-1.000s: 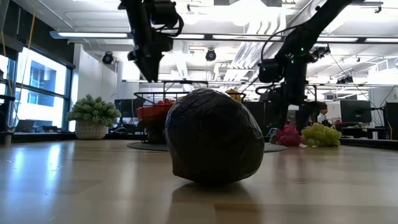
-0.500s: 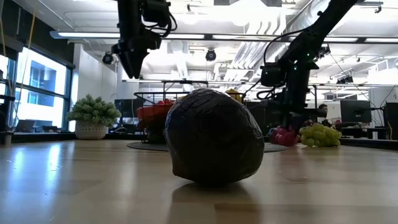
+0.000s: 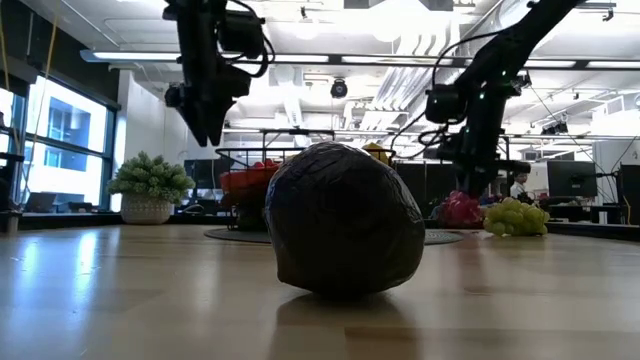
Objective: Build produce basket
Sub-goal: Put the purple grapes into the black wire basket
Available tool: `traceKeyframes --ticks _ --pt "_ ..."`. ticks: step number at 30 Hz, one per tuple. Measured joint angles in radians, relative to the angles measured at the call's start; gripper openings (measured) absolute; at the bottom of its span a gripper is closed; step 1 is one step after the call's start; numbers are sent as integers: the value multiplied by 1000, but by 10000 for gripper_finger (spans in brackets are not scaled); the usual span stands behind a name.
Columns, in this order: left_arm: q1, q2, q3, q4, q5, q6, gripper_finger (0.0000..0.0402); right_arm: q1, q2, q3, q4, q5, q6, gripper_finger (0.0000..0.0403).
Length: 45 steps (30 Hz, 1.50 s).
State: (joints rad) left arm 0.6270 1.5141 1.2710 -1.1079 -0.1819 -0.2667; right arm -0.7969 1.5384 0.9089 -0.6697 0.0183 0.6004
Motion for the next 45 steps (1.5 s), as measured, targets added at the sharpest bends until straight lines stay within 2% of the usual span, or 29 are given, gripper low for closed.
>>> traceKeyframes --ticks 7,23,27,33,40,45 --pt "-16 -2 -61 84 17 -37 197 -1 -101 0 -8 6 9 19" --pt "-25 2 -64 140 72 -63 197 -1 -266 0 61 8 -32 20" --pt "-37 2 -64 139 73 -63 197 12 -301 0 185 -19 -87 20" --pt "-40 -12 -25 125 69 -61 197 73 -314 0 466 -77 -168 20" --pt "-39 -68 0 126 57 -39 197 170 -268 0 787 -81 -239 20" --pt "-39 -116 0 128 30 -37 197 222 -199 0 952 -82 -255 20"
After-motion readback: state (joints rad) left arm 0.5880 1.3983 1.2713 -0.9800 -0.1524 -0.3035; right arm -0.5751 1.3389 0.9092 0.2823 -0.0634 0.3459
